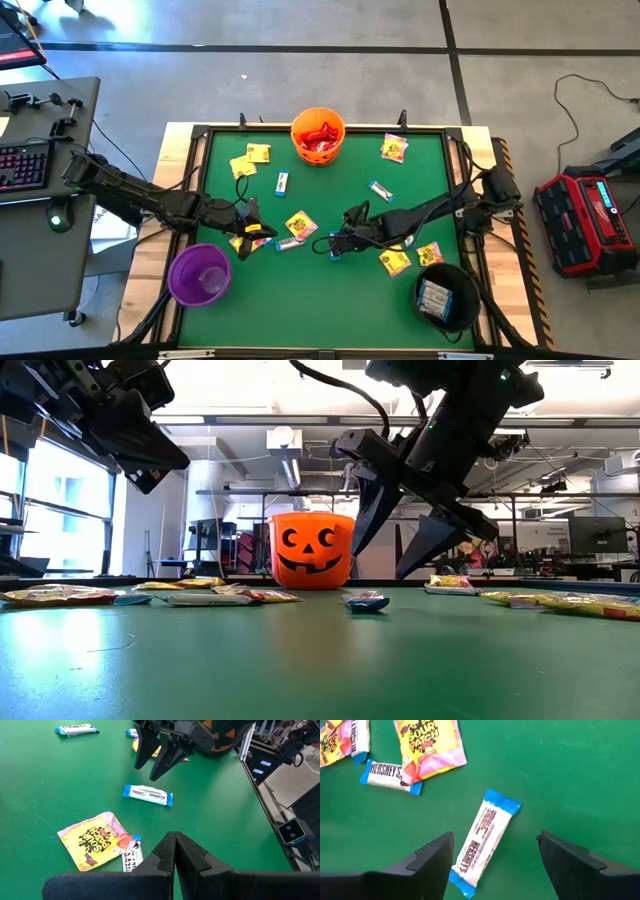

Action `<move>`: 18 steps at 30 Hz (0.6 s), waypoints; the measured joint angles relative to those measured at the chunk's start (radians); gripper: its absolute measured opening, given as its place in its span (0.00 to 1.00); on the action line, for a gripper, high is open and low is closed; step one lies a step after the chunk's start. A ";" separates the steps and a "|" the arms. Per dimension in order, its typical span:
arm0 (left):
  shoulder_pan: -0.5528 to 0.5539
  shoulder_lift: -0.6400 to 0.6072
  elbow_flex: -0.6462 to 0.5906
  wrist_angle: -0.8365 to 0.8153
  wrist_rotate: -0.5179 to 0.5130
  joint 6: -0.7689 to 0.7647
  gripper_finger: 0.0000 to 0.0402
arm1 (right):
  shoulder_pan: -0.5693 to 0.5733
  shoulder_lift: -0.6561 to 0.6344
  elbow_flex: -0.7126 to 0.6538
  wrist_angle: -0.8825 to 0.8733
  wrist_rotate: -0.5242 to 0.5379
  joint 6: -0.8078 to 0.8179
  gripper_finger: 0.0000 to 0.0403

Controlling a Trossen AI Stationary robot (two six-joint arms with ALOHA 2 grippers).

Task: Sort candy by brand, put in halloween buckets
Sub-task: Put the white chocolate bar into the black bucket

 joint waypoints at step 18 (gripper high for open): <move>0.000 0.000 0.000 -0.002 0.000 -0.002 0.00 | -0.006 0.100 0.001 0.106 -0.008 0.028 0.69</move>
